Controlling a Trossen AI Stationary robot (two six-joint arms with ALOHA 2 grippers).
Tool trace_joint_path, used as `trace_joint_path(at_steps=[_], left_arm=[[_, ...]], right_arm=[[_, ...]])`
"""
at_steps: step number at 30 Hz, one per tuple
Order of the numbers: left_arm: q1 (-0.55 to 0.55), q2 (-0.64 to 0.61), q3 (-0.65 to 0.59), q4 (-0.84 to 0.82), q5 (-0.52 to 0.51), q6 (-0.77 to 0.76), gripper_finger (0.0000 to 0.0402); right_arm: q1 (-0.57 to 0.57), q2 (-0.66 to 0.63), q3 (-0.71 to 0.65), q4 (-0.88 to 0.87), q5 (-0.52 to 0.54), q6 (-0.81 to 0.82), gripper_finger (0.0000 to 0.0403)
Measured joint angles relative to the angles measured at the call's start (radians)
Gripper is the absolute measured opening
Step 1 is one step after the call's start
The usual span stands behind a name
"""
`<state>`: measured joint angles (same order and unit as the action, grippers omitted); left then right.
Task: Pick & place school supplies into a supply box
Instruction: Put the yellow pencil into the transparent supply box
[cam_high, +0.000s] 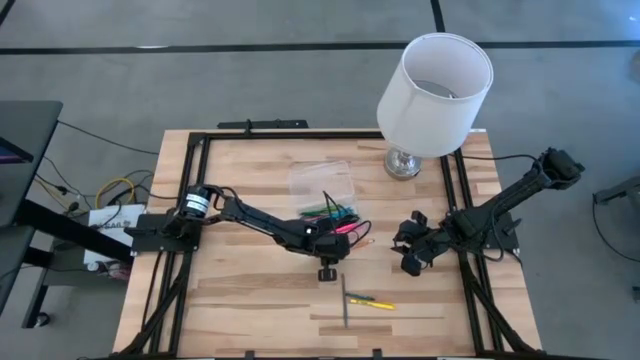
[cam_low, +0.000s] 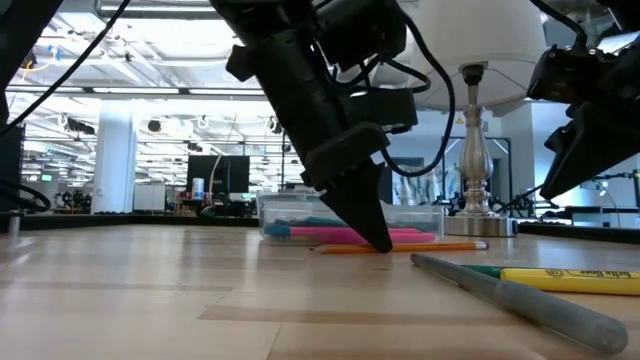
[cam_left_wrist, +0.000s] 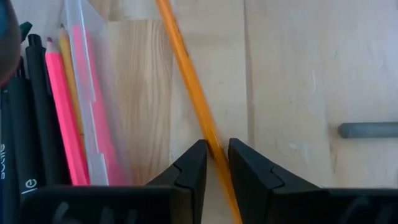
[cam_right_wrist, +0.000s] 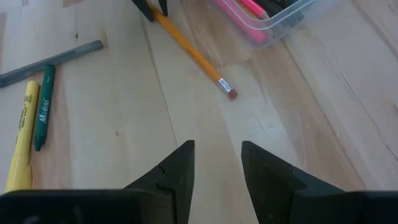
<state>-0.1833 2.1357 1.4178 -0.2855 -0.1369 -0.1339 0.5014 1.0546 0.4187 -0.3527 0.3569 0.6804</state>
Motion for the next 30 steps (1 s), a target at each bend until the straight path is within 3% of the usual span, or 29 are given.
trace_joint_path(at_steps=[13, 30], left_arm=[[-0.062, -0.002, 0.003, -0.038, -0.110, -0.027, 0.0063], [-0.146, -0.005, 0.050, -0.167, -0.110, -0.007, 0.0063]], right_arm=[[0.000, 0.000, 0.000, 0.000, 0.004, 0.000, 0.0124], [0.000, 0.000, 0.000, -0.001, 0.008, -0.008, 0.0124]])
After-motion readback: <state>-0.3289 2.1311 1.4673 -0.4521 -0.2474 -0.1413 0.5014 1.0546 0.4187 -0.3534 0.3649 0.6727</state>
